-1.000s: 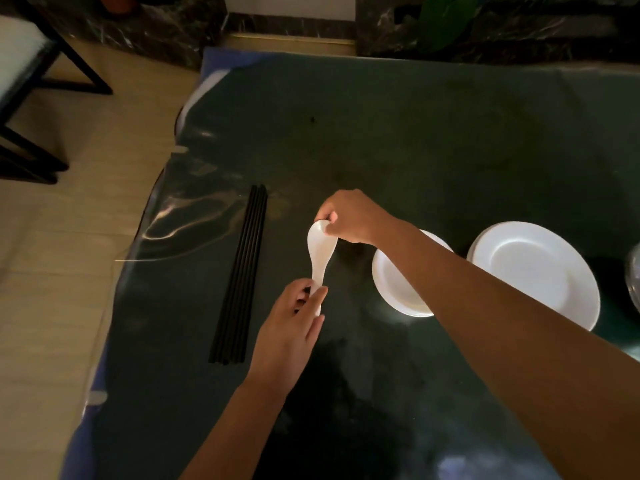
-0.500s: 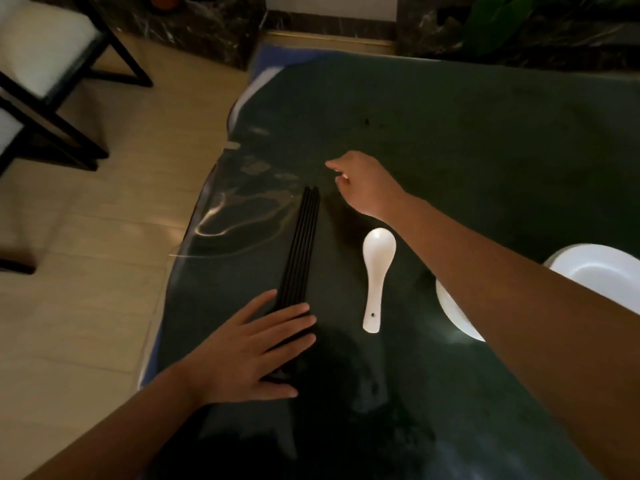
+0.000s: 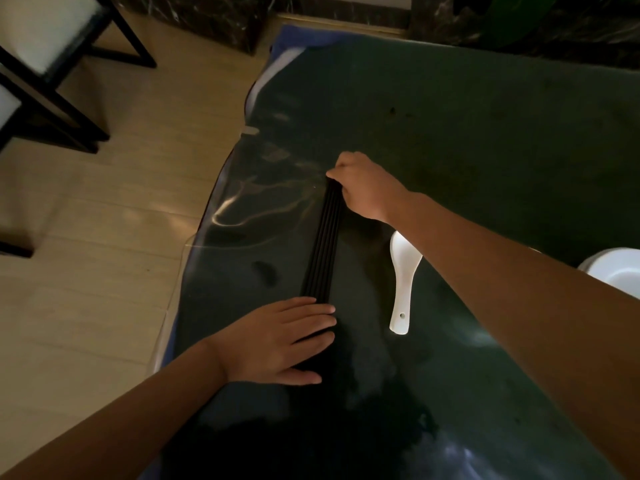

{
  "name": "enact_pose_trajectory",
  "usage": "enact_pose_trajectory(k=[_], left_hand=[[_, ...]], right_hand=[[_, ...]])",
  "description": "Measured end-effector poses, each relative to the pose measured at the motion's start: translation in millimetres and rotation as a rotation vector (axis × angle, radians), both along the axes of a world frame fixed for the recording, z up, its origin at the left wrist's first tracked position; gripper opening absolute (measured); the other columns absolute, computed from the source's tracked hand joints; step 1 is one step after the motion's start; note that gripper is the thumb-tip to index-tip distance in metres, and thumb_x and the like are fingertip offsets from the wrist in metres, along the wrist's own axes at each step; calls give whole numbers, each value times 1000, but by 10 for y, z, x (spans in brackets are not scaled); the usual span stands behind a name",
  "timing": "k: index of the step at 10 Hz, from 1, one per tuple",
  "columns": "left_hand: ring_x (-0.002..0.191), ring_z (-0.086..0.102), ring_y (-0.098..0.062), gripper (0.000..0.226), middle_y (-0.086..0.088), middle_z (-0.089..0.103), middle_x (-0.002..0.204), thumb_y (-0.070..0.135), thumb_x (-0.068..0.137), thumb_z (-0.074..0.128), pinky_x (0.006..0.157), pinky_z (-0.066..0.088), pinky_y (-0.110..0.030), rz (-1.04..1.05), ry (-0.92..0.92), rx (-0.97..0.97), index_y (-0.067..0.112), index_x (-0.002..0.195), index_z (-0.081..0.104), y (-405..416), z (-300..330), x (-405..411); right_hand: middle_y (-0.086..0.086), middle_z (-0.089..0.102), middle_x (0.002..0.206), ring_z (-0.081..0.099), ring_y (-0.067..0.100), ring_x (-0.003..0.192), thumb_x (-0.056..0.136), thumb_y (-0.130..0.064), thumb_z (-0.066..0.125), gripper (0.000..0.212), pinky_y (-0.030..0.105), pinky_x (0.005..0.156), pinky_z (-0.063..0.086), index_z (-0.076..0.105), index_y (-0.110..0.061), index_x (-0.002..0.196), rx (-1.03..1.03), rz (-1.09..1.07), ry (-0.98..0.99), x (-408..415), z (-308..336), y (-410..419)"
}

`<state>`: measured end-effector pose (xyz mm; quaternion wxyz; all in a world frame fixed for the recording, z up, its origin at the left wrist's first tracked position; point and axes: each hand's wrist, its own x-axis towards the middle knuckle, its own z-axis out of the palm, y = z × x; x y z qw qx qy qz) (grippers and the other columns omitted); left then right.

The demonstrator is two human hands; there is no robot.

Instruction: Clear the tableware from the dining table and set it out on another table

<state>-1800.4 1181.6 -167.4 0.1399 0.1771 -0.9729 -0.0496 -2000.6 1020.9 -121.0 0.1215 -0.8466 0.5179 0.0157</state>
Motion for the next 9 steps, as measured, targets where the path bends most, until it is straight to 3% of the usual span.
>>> enact_pose_trajectory(k=[4, 5, 6, 7, 8, 9], left_hand=[[120, 56, -25, 45, -11, 68, 113, 50, 84, 57, 102, 45, -38, -26, -43, 2, 9, 100, 69, -3, 4, 23], [125, 51, -24, 53, -11, 64, 121, 54, 85, 53, 105, 41, -41, -14, -62, 22, 9, 110, 66, 19, 34, 7], [136, 37, -20, 61, -9, 50, 139, 56, 88, 42, 113, 27, -43, 24, -101, 45, 13, 132, 51, -10, 245, -15], [132, 43, -19, 55, -6, 54, 136, 50, 90, 42, 112, 27, -43, 74, -131, 34, 16, 133, 49, 27, 465, -66], [118, 55, -17, 48, -2, 62, 124, 44, 90, 42, 109, 30, -40, 332, -260, 203, 22, 132, 47, -239, 1001, -351], [112, 56, -17, 46, -2, 61, 124, 44, 90, 46, 101, 39, -34, 448, -368, 458, 23, 131, 47, -333, 1384, -538]], right_hand=[[16, 52, 119, 49, 29, 111, 92, -6, 43, 29, 38, 95, 46, 58, -1, 116, -14, -44, -11, -15, -11, 25], [16, 51, 124, 48, 29, 116, 92, -8, 44, 32, 38, 97, 45, 54, -2, 123, -7, -72, -41, -49, 22, 83], [14, 51, 128, 49, 29, 119, 94, -15, 44, 38, 39, 96, 45, 48, -8, 131, -8, -158, -103, -196, 229, 206], [13, 54, 124, 53, 29, 114, 94, -21, 45, 36, 39, 92, 47, 52, -10, 127, 23, -193, -99, -327, 421, 442], [11, 54, 130, 53, 28, 116, 94, -26, 46, 37, 36, 94, 44, 52, -13, 128, 129, -235, -42, -572, 803, 734], [10, 55, 132, 53, 27, 117, 93, -26, 48, 38, 36, 95, 43, 54, -12, 127, 269, -226, 14, -705, 1036, 922]])
